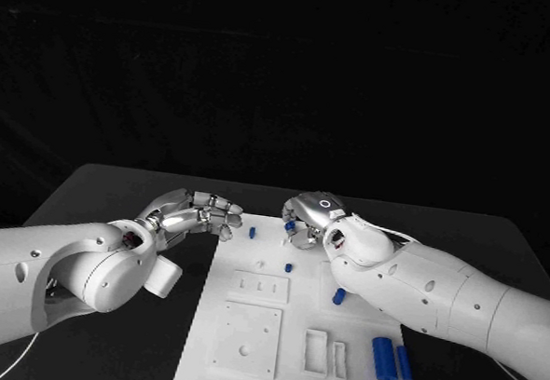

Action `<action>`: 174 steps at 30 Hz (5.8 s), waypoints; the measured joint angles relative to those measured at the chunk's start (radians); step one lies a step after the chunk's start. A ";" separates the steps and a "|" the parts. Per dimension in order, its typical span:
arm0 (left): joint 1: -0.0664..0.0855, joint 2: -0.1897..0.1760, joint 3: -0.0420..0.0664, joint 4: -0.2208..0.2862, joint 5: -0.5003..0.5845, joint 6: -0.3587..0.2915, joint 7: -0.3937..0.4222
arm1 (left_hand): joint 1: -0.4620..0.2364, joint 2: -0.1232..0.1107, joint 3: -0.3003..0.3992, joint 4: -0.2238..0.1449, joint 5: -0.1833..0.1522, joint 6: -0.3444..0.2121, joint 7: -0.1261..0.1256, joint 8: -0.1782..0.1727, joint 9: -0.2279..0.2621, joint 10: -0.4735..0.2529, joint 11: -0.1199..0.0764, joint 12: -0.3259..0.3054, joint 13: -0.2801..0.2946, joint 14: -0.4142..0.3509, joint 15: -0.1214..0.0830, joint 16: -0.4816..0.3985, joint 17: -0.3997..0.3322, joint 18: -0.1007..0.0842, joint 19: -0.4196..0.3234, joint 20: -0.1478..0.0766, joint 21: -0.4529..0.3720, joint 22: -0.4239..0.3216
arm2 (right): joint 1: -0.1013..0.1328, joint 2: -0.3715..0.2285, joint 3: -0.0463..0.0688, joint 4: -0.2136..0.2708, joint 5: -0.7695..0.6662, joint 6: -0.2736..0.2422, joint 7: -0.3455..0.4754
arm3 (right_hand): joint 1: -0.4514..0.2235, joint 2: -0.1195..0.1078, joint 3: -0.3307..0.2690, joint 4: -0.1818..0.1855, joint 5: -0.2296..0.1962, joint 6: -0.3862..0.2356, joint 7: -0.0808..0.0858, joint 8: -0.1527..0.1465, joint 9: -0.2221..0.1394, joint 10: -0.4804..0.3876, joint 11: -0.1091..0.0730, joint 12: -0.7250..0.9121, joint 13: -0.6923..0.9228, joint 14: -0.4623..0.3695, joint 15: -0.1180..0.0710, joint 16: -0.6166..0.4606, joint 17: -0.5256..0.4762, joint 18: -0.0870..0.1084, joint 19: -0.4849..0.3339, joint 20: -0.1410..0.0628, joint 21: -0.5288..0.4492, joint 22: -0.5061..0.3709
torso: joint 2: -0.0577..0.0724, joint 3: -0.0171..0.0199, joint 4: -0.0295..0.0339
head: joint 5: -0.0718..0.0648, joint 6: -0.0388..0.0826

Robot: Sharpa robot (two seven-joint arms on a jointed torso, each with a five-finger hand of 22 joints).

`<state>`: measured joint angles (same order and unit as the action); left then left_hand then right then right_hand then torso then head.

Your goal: Assemble the parts on the task board

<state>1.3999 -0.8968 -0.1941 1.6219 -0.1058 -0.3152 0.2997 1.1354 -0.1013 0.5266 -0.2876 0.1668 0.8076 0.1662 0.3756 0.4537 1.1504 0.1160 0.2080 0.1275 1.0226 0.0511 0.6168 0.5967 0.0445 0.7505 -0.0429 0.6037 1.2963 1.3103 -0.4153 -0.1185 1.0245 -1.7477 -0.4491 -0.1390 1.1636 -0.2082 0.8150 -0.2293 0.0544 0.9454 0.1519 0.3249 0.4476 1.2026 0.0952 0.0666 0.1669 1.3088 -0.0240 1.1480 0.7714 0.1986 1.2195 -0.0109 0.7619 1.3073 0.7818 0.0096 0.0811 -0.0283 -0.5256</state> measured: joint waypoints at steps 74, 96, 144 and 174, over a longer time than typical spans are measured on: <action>0.000 -0.006 -0.004 -0.050 -0.048 0.065 0.015 | 0.000 0.000 0.002 0.002 0.004 0.020 -0.005 -0.004 0.010 0.023 -0.013 0.004 0.005 -0.007 0.000 0.007 -0.010 -0.007 0.000 0.000 0.000 -0.003 | 0.008 -0.160 0.104 -0.017 0.201 0.249 0.083 | -0.099 0.002 -0.345 -0.050 0.244 -0.089 -0.004 -0.058 0.001 -0.050 -0.061 1.077 1.051 -0.019 -0.056 0.168 0.161 0.007 0.025 -0.051 0.148 0.001 | -0.019 0.0301 -0.0465 | -0.014 0.033; 0.000 -0.006 -0.004 -0.052 -0.048 0.067 0.012 | 0.000 0.000 0.002 0.002 0.004 0.020 -0.005 -0.004 0.011 0.023 -0.013 0.004 0.005 -0.007 0.000 0.011 -0.011 -0.008 -0.004 -0.004 0.000 -0.003 | 0.002 -0.151 0.106 -0.032 0.203 0.281 0.096 | -0.117 0.044 -0.325 -0.047 0.220 -0.056 -0.028 -0.043 0.005 -0.012 -0.074 1.123 1.083 -0.022 -0.059 0.172 0.178 0.000 0.025 -0.058 0.167 0.000 | -0.013 0.0329 -0.0428 | -0.019 0.023; 0.000 -0.007 -0.004 -0.051 -0.049 0.075 0.005 | 0.000 0.000 0.002 0.002 0.006 0.020 -0.005 -0.009 0.012 0.023 -0.013 0.000 0.005 -0.007 0.000 0.011 -0.013 -0.009 -0.004 -0.003 0.000 -0.004 | -0.013 -0.170 0.094 0.052 0.093 0.206 0.072 | -0.120 0.052 -0.198 -0.040 0.392 -0.034 -0.050 -0.031 0.002 0.000 -0.086 1.130 1.076 -0.009 -0.073 0.163 0.216 -0.006 0.017 -0.063 0.203 0.000 | -0.014 0.0326 -0.0437 | -0.015 0.018; 0.000 -0.008 -0.004 -0.047 -0.049 0.072 0.004 | 0.000 0.000 0.002 0.002 0.008 0.020 -0.005 -0.009 0.013 0.023 -0.013 0.000 0.005 -0.007 0.000 0.011 -0.014 -0.009 -0.004 -0.003 0.000 -0.005 | -0.003 -0.153 0.093 0.270 -0.023 0.064 -0.017 | -0.086 0.006 -0.121 0.022 0.328 -0.021 -0.063 -0.031 0.003 0.018 -0.097 1.134 1.075 -0.006 -0.080 0.159 0.229 -0.006 0.028 -0.070 0.206 0.000 | -0.013 0.0308 -0.0410 | -0.010 0.035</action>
<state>1.4004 -0.9047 -0.1981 1.5745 -0.1547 -0.2429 0.3041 1.1354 -0.1013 0.5288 -0.2855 0.1750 0.8272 0.1608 0.3670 0.4671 1.1736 0.1034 0.2081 0.1323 1.0157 0.0511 0.6280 0.5828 0.0353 0.7469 -0.0463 0.6037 1.2915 1.3073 -0.5682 -0.0258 1.2940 -1.7702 -0.3850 -0.1560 1.0779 -0.2019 0.6942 -0.2072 0.3821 0.9245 0.0889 0.2937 0.4504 1.2206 -0.0018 1.2004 1.2422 1.3024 -0.1038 1.3070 1.0002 0.1925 1.2471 -0.0806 0.9676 1.3074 0.7690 0.0404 0.0401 -0.0386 -0.4901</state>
